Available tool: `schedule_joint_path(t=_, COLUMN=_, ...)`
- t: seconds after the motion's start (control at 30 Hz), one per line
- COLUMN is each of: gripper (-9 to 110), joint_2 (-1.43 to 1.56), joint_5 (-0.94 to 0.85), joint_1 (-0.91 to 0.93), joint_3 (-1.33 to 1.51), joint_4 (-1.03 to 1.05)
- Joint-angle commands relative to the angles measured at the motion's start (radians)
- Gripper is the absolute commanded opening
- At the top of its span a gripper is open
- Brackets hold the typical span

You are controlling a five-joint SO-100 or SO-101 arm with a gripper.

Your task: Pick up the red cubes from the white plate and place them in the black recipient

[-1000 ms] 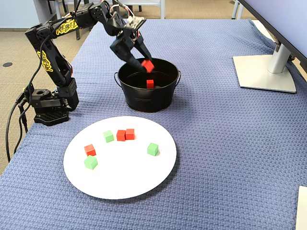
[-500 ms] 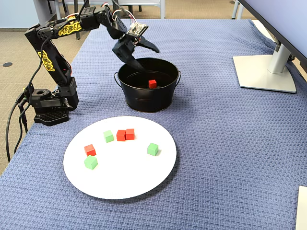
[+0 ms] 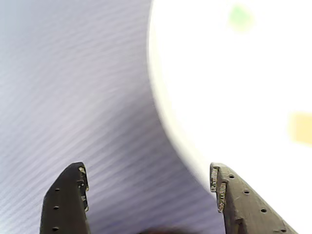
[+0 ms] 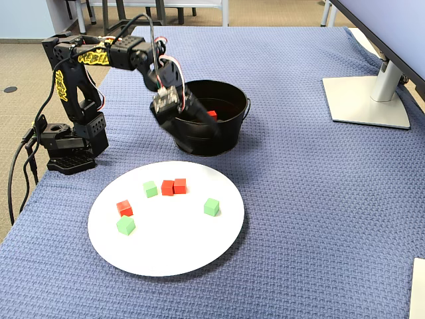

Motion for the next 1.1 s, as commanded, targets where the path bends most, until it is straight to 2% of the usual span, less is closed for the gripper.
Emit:
schedule_joint_path(t=0.0, gripper=24, joint_2=-0.023, joint_5=-0.173, joint_1=0.025, joint_3=-0.077, joint_4=0.017)
schedule_joint_path(t=0.2, gripper=23, joint_2=-0.032, joint_5=-0.557, joint_1=0.043, joint_3=-0.061, joint_4=-0.005)
schedule_joint_path(t=0.3, gripper=17, joint_2=-0.031, joint_5=-0.664, joint_1=0.061, joint_3=-0.06, joint_4=-0.009)
schedule_joint_path(t=0.4, gripper=16, joint_2=-0.034, joint_5=-0.756, joint_1=0.081, joint_3=-0.043, joint_4=-0.026)
schedule_joint_path(t=0.5, gripper=13, joint_2=-0.037, joint_5=-0.756, joint_1=0.083, joint_3=0.025, joint_4=-0.21)
schedule_joint_path(t=0.7, gripper=14, joint_2=-0.038, joint_5=-0.761, joint_1=0.06, joint_3=0.071, joint_4=-0.35)
schedule_joint_path(t=0.77, gripper=17, joint_2=-0.041, joint_5=-0.752, joint_1=0.06, joint_3=0.089, joint_4=-0.396)
schedule_joint_path(t=0.9, gripper=19, joint_2=-0.038, joint_5=-0.89, joint_1=0.063, joint_3=0.083, joint_4=-0.301)
schedule_joint_path(t=1.07, gripper=19, joint_2=-0.037, joint_5=-1.103, joint_1=0.064, joint_3=-0.026, joint_4=0.055)
